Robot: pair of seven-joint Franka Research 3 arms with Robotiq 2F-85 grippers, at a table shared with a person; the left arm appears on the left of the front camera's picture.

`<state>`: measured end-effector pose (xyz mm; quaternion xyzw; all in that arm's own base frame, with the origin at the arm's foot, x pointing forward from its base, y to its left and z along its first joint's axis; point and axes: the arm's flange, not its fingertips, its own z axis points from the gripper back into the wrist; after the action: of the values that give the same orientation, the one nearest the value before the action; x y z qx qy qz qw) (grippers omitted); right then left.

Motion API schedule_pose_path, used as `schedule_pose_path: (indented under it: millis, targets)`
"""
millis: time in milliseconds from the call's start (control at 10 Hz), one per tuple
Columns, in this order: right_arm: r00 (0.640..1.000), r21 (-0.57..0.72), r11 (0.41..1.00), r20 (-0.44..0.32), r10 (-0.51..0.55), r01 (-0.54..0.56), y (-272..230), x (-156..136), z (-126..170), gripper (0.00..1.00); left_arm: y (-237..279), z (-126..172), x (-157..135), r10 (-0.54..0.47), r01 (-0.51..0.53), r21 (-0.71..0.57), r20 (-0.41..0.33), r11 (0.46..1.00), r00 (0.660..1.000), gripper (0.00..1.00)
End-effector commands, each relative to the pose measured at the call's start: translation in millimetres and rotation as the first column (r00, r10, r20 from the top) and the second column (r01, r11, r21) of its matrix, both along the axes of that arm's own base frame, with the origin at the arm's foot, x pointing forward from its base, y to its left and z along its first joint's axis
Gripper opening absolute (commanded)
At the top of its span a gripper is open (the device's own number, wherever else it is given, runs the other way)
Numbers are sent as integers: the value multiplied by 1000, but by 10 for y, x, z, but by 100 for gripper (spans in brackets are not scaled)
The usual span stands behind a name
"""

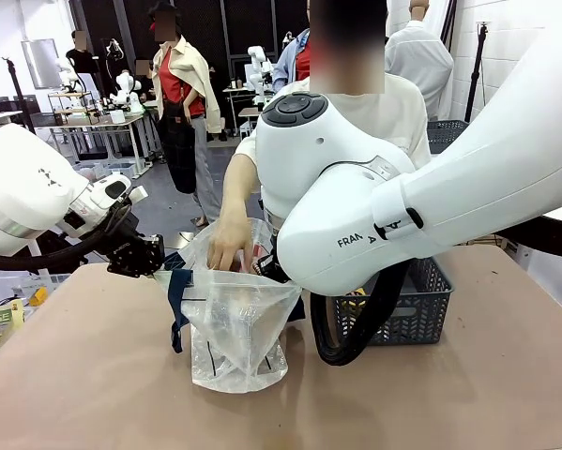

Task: Transfer purchased items from the store into the shopping bag.
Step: Move the Reusable shopping bag to the right side of the table.

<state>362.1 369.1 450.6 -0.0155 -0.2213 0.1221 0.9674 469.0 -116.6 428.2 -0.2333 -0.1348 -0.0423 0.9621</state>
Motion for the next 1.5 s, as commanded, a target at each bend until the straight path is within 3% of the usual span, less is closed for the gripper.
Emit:
schedule_pose_path:
  millis: [0, 1400]
  targets:
    - [1000, -2, 1000, 0, -4, 4, -13, 3, 7, 0, 39, 23, 1, 8, -8, 4, 1, 1000, 1000, 0]
    - [1000, -2, 1000, 0, -4, 4, -13, 3, 7, 0, 39, 23, 1, 8, -8, 4, 1, 1000, 1000, 0]
